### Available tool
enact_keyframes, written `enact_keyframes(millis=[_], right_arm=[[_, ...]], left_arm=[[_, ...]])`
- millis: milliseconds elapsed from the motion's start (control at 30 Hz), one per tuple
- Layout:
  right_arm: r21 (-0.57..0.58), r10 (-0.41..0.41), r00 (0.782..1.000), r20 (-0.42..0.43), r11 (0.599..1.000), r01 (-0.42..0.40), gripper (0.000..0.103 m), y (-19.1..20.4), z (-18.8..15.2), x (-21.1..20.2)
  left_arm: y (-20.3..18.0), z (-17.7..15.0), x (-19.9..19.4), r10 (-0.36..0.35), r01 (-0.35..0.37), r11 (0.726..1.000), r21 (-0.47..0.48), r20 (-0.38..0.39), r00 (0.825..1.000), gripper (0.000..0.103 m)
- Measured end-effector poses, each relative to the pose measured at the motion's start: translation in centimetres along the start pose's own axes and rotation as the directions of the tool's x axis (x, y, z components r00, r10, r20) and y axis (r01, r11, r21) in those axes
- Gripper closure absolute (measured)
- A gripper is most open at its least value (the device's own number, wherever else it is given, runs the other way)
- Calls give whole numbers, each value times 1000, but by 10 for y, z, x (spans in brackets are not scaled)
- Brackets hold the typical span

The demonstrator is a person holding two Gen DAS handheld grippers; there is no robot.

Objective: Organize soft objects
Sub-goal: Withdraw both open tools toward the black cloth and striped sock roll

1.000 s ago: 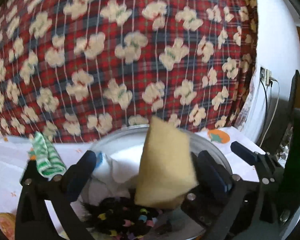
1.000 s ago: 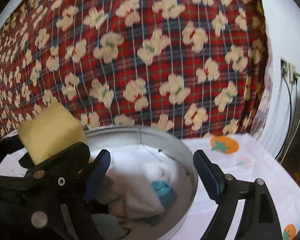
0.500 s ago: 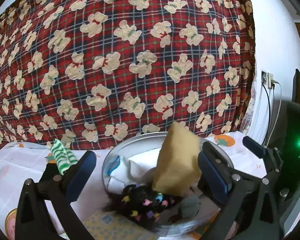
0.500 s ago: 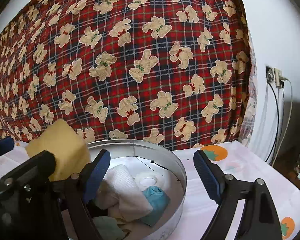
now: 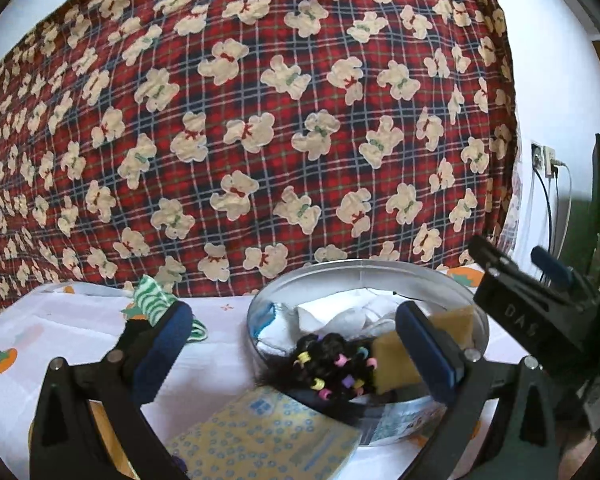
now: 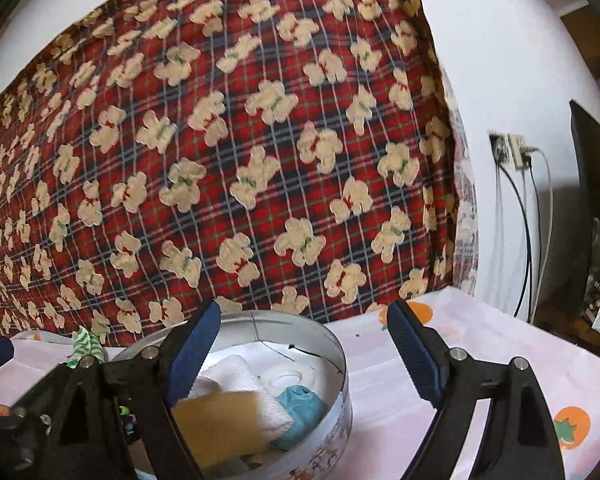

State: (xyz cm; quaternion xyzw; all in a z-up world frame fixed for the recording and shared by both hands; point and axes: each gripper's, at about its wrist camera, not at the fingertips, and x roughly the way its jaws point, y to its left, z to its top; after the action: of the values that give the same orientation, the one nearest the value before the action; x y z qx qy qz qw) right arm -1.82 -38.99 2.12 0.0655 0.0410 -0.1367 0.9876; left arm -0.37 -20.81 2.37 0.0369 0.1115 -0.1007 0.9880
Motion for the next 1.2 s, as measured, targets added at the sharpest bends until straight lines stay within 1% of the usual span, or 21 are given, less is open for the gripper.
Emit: enact_keyframes(millis=[100,267,467,567,833,1033,1200], right_arm=[[4,-9,1000,11,1000,9,16,4,0,-9],[32,-26,1000,-9,999,26,16,8,-3,-21],[73,-36,999,3,997,35,16,13,-6,-44],[62,-32,999,7,998,31,16,22,-9,-55],[17,24,1000,20,1000,-24,16,55,-15,-84],[13,92,996,-15,996,-92,16,90,-23,-101],[4,144,989,-45,990,-144,16,124,-31,-109]], left_arm=[[-2,-5,-6,8,-9,999,40,20,1000,0],[-1,-16,-18,7,-11,996,84,41,999,0],[12,-19,-29,11,-15,997,78,47,999,0],[22,-22,-37,11,-15,997,70,54,998,0],[63,-29,-58,42,-44,998,38,60,997,0],[99,-34,-71,75,-76,997,12,67,995,0],[134,-37,-79,121,-120,993,-10,67,990,0]])
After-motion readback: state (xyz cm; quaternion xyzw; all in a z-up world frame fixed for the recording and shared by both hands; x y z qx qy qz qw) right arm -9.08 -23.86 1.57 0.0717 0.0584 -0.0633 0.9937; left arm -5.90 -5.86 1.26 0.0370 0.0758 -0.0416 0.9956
